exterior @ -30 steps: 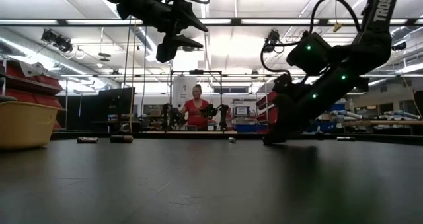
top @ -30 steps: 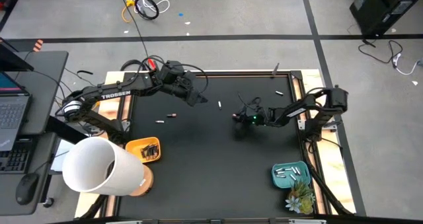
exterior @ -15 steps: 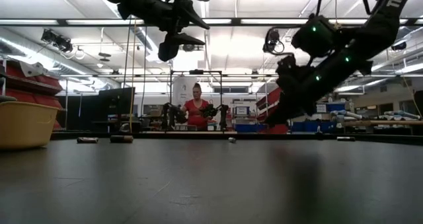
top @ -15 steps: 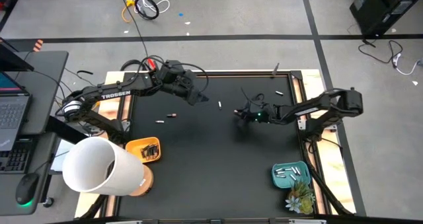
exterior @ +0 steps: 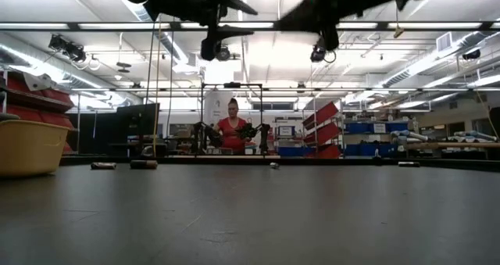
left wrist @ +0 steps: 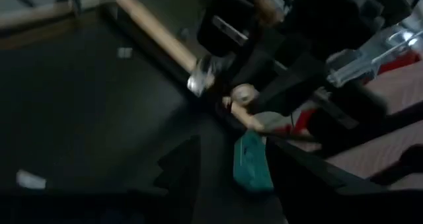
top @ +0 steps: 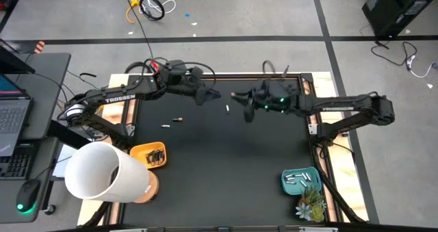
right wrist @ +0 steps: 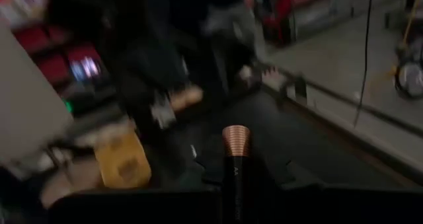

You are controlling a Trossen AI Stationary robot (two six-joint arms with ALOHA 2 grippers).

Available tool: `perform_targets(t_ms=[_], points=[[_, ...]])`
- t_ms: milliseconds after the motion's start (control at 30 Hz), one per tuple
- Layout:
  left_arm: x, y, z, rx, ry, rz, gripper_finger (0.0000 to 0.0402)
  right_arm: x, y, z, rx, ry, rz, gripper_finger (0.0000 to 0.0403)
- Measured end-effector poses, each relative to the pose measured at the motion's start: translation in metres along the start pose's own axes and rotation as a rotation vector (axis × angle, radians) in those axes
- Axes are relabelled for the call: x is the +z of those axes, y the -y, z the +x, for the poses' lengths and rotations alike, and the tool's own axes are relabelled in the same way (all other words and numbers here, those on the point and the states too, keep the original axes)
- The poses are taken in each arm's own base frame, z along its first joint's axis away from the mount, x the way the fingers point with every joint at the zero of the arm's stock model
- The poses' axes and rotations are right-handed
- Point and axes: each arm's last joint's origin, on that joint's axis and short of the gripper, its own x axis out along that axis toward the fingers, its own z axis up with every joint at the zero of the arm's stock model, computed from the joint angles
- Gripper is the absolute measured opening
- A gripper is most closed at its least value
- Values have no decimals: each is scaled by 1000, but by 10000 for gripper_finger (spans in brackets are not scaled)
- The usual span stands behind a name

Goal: Sort batteries
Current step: Put the black battery into the yellow bin

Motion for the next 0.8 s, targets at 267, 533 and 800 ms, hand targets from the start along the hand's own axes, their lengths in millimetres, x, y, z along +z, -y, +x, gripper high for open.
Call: perform_targets(t_ms=[267,533,800], points=[[14,16,11,-141,221,111,186,50,-5,-8,93,192,42,33],[5,19,36,-161,313,129,191,67,-2,-9,157,332,133,33],[5,18,42,-184,370,142,211,65,-3,-8,181,323,168,33]])
